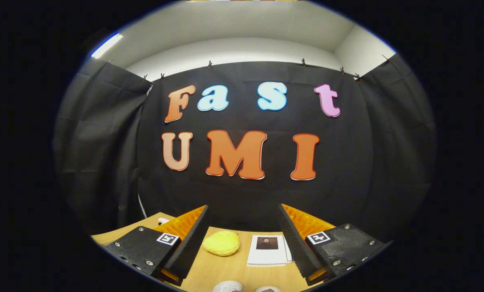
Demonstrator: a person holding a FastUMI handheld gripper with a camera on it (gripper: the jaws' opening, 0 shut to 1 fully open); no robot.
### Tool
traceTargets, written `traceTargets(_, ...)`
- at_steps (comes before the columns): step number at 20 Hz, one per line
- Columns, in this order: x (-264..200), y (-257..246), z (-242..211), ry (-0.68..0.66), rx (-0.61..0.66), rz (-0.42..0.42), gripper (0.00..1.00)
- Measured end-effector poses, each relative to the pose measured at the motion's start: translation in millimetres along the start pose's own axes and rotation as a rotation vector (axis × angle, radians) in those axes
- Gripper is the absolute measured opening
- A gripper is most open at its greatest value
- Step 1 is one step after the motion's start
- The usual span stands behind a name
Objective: Open the storage box then place both shoes into the box .Put the left shoe in first, then the right shoe, with the right side of both shoes facing outward in a uniform manner.
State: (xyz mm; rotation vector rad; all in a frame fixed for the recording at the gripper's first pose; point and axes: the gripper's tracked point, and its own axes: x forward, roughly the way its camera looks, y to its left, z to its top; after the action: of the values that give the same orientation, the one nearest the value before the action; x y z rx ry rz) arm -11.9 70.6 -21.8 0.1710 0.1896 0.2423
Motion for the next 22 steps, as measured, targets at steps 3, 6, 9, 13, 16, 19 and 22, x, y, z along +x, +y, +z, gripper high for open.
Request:
traceTargets(3,-1,28,-36,0.11,0.072,0.08,0.99)
traceTargets(6,-1,53,-72,0.226,0.137,0.139,0.99)
traceTargets(9,-4,80,-104,0.337,0.183,0.204,0.99)
traceTargets(13,-19,123,-145,0.465,0.277,0.326,1.0)
traceTargets(16,-29,148,-178,0.577,0.365,0.377,1.0)
traceTargets(19,-41,162,-215,0.702,0.433,0.386,0.98)
traceTargets(22,-52,183,-239,0.795,0.497,0.415,0.98)
